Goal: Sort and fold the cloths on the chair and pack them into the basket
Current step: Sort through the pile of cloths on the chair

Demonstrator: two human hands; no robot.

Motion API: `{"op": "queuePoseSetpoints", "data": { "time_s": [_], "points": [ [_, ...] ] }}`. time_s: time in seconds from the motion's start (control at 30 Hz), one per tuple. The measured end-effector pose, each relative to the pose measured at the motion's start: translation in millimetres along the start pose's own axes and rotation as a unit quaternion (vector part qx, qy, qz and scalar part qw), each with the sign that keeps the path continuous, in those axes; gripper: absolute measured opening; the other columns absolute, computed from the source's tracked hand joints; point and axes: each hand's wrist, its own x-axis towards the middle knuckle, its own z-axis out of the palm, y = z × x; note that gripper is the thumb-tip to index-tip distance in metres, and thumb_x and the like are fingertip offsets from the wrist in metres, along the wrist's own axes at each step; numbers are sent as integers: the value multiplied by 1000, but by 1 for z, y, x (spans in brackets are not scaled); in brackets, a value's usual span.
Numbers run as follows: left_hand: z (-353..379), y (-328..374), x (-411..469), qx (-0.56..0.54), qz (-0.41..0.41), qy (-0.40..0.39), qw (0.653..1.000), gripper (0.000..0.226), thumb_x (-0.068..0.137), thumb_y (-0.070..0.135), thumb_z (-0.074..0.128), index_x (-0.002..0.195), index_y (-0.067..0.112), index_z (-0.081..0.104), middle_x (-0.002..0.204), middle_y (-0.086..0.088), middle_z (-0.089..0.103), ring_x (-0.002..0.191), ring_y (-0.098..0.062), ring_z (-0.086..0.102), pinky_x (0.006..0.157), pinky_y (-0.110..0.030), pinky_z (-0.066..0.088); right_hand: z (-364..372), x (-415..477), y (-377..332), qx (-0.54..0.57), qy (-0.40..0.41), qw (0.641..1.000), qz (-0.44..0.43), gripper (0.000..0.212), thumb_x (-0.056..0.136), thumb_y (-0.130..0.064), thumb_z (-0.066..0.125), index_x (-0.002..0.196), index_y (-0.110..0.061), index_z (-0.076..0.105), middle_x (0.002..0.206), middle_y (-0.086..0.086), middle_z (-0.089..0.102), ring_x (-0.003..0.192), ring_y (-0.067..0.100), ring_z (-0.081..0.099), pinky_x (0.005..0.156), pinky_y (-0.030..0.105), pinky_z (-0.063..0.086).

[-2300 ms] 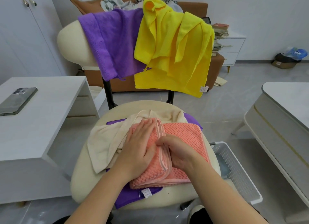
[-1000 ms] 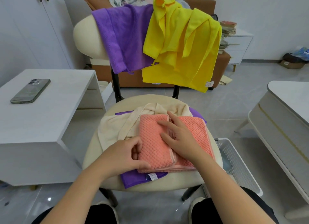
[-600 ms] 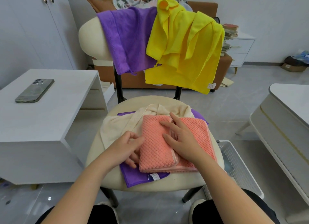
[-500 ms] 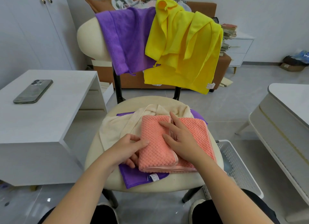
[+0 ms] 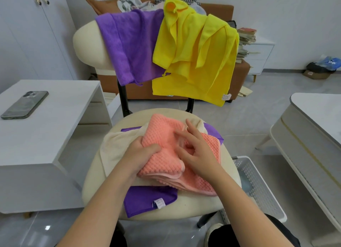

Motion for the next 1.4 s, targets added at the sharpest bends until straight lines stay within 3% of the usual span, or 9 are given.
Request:
{"op": "queuePoseSetpoints", "data": {
  "time_s": [0.13,0.23,0.33,0.53,0.9,1.03,1.13,1.27,1.4],
  "points": [
    [1,-2,2,95,10,5,995,37,82,21,67,112,17,45,107,-2,58,90,-14,56,77,-33,46,3,-2,3,-21,23,999,-14,33,86,-29,59,119,-32,63,150,-7,33,135,3,32,104,22,35],
    [2,-5,2,144,6,-9,989,49,79,31,70,115,20,38,109,2,54,95,-15,55,82,-35,47,0,-3,-2,-5,70,995,-70,22,84,-29,56,101,-21,70,111,-7,59,108,4,52,93,18,41],
    [-4,-7,2,217,8,21,976,68,76,44,72,127,21,33,117,1,52,98,-17,52,85,-34,46,1,-5,0,-47,-30,996,-64,12,83,-22,61,93,-18,68,91,-10,60,87,5,55,79,25,47],
    [-11,-15,-8,314,8,-82,946,129,59,46,84,149,30,-8,150,3,23,130,-19,34,101,-30,36,5,-2,4,-74,-45,996,-12,29,82,-31,68,111,-28,62,93,-22,45,85,-2,49,79,14,41],
    [-7,-11,-21,362,41,-61,929,131,66,44,80,144,34,-25,149,0,29,124,-21,42,97,-30,39,23,0,-7,-225,-4,970,88,58,95,-40,38,149,-24,24,115,2,48,94,18,53,69,30,42],
    [-7,-11,-19,334,69,-64,938,128,65,43,81,145,36,-19,148,1,28,117,-16,41,94,-27,38,20,2,-5,-203,-24,974,97,59,96,-40,39,150,-26,20,115,1,48,89,15,53,72,31,47],
    [-8,-6,-17,177,94,-63,978,109,67,54,69,150,30,2,147,6,32,125,-12,41,100,-27,37,11,0,-5,-128,7,986,105,57,92,-36,51,146,-27,33,113,-3,45,79,6,50,73,21,43],
    [-3,2,-17,-56,134,-67,987,84,67,73,61,135,28,40,98,10,61,85,0,60,72,-19,43,-1,-4,-7,-61,78,993,68,39,88,-24,61,127,-25,58,94,-18,42,75,-5,47,70,6,36],
    [17,-4,-10,-135,173,-102,970,54,72,54,56,113,19,56,88,0,67,81,-9,62,69,-21,47,-16,-9,-7,14,64,996,64,25,89,-15,60,110,-24,69,101,-14,67,89,-3,59,80,14,45]
  ]
}}
